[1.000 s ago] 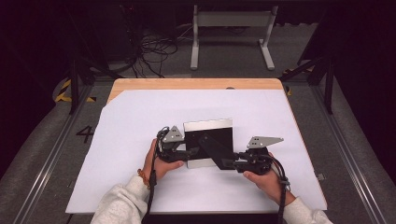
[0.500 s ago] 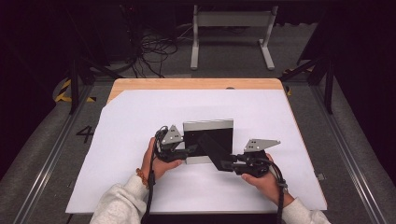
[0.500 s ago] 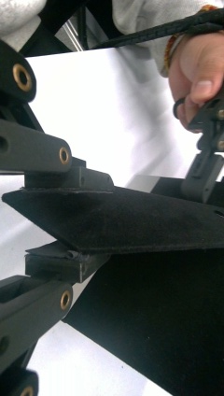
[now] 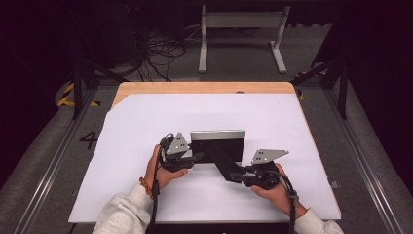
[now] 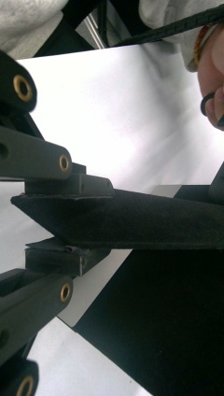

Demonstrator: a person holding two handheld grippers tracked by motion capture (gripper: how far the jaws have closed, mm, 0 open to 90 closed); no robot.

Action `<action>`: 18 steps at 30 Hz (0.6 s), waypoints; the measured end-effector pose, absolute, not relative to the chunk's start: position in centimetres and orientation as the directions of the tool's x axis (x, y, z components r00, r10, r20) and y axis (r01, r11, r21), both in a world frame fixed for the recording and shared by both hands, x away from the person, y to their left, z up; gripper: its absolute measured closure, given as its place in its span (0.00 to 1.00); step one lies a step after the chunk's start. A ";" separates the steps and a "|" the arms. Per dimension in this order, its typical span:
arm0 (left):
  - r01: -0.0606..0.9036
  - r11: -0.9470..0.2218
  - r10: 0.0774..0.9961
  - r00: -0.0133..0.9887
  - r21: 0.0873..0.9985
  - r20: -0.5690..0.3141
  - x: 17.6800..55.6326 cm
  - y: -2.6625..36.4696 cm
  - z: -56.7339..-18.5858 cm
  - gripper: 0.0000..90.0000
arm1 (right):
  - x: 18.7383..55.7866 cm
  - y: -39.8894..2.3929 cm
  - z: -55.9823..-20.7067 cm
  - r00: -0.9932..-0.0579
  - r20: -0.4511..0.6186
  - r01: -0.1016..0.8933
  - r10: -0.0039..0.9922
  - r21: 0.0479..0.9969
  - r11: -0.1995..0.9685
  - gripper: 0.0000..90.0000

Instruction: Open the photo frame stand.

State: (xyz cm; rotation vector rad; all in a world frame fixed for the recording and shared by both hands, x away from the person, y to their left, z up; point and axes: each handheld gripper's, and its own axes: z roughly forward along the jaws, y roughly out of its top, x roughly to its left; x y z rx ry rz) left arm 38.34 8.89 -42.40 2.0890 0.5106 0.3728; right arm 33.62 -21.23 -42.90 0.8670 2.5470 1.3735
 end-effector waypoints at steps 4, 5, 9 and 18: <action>0.211 -0.505 0.474 0.878 0.837 0.065 38.1 8.9 -42.7 0.63 | 33.5 -21.2 -43.0 -0.832 0.151 0.423 0.534 0.795 0.434 0.81; 0.214 -0.510 0.470 0.881 0.833 0.061 38.1 8.9 -42.9 0.63 | 33.5 -21.2 -43.0 -0.833 0.146 0.420 0.534 0.794 0.438 0.81; 0.226 -0.525 0.450 0.892 0.820 0.043 38.0 8.9 -43.4 0.60 | 33.4 -21.1 -43.0 -0.839 0.133 0.410 0.528 0.792 0.452 0.81; 0.230 -0.596 0.414 0.909 0.769 0.049 38.0 8.2 -44.8 0.57 | 33.3 -21.1 -43.0 -0.844 0.123 0.400 0.523 0.793 0.459 0.82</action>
